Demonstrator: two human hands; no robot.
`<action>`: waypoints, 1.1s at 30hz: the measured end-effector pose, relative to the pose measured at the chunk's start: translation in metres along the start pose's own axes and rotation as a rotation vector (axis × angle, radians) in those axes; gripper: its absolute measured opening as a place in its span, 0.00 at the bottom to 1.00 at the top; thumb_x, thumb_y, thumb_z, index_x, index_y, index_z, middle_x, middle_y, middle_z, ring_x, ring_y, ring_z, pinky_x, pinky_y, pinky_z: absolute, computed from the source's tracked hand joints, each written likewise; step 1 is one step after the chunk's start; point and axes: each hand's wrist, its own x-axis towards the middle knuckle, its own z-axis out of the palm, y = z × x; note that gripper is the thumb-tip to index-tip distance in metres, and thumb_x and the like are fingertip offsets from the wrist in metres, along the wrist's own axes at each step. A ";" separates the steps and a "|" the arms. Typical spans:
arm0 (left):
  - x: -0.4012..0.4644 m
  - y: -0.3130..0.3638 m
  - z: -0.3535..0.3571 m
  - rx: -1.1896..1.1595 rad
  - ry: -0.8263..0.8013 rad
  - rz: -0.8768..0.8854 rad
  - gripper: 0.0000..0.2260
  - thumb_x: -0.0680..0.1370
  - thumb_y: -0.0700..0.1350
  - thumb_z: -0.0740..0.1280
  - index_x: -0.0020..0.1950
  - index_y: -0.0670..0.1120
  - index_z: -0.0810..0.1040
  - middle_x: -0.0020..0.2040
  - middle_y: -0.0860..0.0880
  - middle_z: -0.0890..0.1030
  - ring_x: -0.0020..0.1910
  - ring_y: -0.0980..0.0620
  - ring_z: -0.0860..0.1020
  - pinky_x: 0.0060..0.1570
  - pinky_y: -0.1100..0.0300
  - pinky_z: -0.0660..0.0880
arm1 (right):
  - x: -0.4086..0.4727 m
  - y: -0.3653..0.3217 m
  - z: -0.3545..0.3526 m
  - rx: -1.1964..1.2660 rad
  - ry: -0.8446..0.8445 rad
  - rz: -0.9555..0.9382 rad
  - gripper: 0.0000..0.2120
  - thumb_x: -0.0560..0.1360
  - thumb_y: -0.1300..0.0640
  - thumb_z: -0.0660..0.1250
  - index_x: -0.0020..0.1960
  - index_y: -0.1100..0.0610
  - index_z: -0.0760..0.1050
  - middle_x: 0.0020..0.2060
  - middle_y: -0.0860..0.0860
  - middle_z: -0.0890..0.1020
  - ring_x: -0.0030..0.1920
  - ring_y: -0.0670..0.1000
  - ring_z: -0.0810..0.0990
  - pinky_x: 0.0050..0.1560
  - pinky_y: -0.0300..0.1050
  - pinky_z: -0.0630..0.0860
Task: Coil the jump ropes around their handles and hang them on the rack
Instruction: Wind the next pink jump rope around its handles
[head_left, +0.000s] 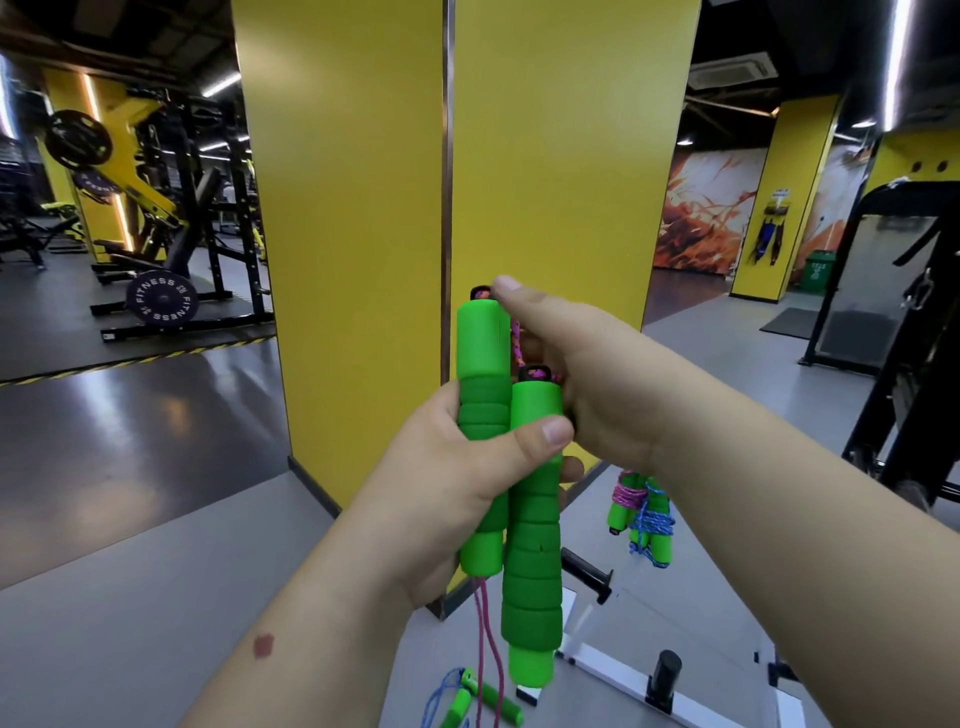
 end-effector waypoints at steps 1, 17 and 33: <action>0.001 0.000 0.000 0.013 -0.002 0.005 0.17 0.71 0.44 0.78 0.56 0.42 0.80 0.52 0.37 0.86 0.46 0.41 0.86 0.43 0.49 0.83 | -0.003 0.000 0.000 -0.048 -0.046 -0.008 0.24 0.78 0.40 0.64 0.51 0.62 0.77 0.38 0.58 0.78 0.29 0.56 0.75 0.27 0.43 0.70; -0.008 0.004 0.007 -0.237 -0.042 -0.070 0.16 0.67 0.39 0.76 0.54 0.42 0.81 0.42 0.41 0.82 0.38 0.45 0.83 0.38 0.51 0.82 | -0.003 -0.001 0.018 -0.367 0.272 -0.337 0.18 0.82 0.43 0.60 0.38 0.52 0.73 0.26 0.42 0.72 0.28 0.44 0.71 0.33 0.41 0.68; -0.013 0.003 0.009 -0.180 -0.124 -0.081 0.25 0.68 0.33 0.75 0.64 0.42 0.76 0.49 0.39 0.83 0.47 0.38 0.85 0.46 0.38 0.83 | 0.001 -0.008 0.010 -0.312 0.493 -0.493 0.19 0.81 0.43 0.61 0.50 0.59 0.77 0.31 0.51 0.73 0.33 0.52 0.72 0.37 0.49 0.70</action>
